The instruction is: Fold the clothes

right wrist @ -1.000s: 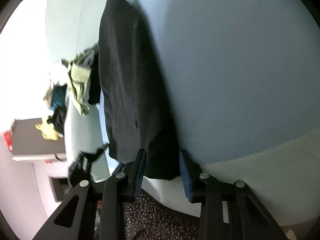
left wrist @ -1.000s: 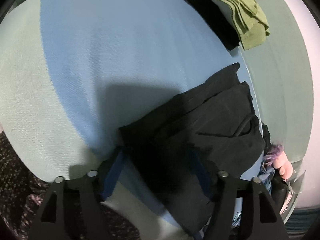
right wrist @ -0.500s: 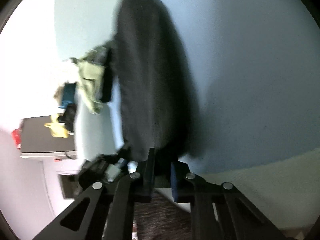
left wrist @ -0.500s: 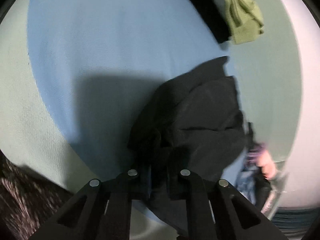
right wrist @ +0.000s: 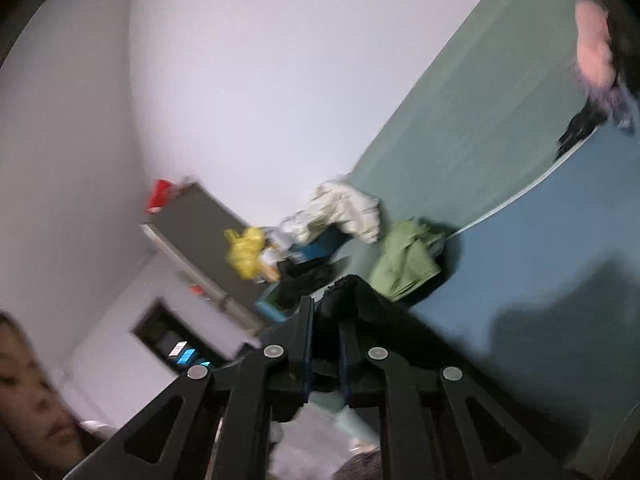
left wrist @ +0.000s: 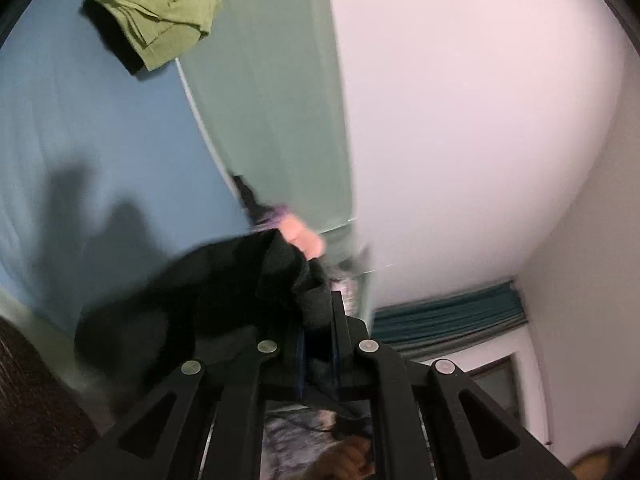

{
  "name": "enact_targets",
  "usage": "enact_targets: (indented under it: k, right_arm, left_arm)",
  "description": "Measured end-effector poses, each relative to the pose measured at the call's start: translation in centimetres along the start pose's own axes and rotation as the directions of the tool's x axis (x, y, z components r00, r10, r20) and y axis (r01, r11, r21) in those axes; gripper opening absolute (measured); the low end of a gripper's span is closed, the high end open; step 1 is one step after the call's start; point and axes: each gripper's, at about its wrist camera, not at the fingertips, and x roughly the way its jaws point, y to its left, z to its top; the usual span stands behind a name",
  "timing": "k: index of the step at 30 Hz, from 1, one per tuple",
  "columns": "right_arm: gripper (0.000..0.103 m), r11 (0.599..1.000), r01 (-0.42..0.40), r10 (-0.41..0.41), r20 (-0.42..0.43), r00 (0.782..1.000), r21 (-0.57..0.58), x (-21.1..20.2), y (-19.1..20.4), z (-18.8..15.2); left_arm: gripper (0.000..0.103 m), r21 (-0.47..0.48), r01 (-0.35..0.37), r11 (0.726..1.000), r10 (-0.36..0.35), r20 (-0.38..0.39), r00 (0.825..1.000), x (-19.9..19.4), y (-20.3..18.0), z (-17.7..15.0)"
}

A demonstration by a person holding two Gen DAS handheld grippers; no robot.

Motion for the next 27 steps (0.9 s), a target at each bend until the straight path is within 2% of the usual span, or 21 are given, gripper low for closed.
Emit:
enact_targets:
  k: [3,5,8,11,13,15,18,20,22,23,24,27]
  right_arm:
    - [0.010,1.000,0.010,-0.009,0.033,0.999,-0.024,0.3,0.5,2.3]
    - [0.010,0.999,-0.009,0.012,0.070,0.997,-0.040,0.6,1.1,3.7]
    - [0.010,0.995,-0.012,0.024,0.107,0.994,-0.103,0.2,3.0,4.3]
    - [0.010,0.994,0.020,-0.014,0.063,0.998,-0.104,0.5,2.5,2.4]
    - [0.010,0.997,0.064,-0.065,-0.015,0.998,-0.045,1.1,0.2,-0.3]
    - [0.009,0.993,0.117,-0.112,-0.116,0.987,0.033,1.9,-2.9,-3.6]
    - [0.009,0.963,0.208,-0.154,-0.283,0.947,0.172,3.3,-7.4,-9.8]
    - [0.008,0.930,0.278,-0.174,-0.378,0.909,0.241,3.7,-9.7,-13.6]
    - [0.008,0.896,0.316,-0.159,-0.439,0.884,0.312,3.8,-11.4,-16.5]
    - [0.008,0.878,0.331,-0.147,-0.464,0.874,0.345,3.7,-12.1,-17.7]
    - [0.007,0.871,0.331,-0.136,-0.471,0.872,0.362,3.8,-12.3,-18.1]
    - [0.006,0.875,0.299,-0.104,-0.455,0.885,0.382,4.2,-12.2,-17.5]
  left_arm:
    - [0.009,0.015,-0.091,0.996,0.091,-0.029,0.995,3.6,-1.1,3.4]
    - [0.009,0.075,-0.088,0.993,0.087,0.014,0.996,3.8,-2.9,4.5]
    - [0.009,0.115,-0.075,0.991,0.071,0.040,0.997,3.1,-3.5,4.9]
    - [0.009,0.145,-0.071,0.987,0.063,0.060,0.996,2.6,-3.7,5.2]
    - [0.009,0.103,-0.130,0.986,0.127,0.031,0.991,3.0,-1.2,5.7]
    - [0.009,0.040,-0.179,0.983,0.179,-0.003,0.984,3.3,2.3,5.4]
    - [0.009,-0.071,-0.281,0.957,0.276,-0.077,0.958,2.8,8.8,3.3]
    - [0.009,-0.142,-0.352,0.925,0.335,-0.132,0.933,2.2,13.3,1.6]
    - [0.009,-0.219,-0.400,0.890,0.367,-0.178,0.913,1.0,17.1,-0.2]
    - [0.008,-0.264,-0.394,0.880,0.356,-0.181,0.917,0.3,18.6,-0.8]
    - [0.008,-0.300,-0.388,0.871,0.347,-0.183,0.920,-0.3,19.7,-1.2]
    - [0.008,-0.304,-0.379,0.874,0.340,-0.176,0.924,-0.6,19.6,-0.9]
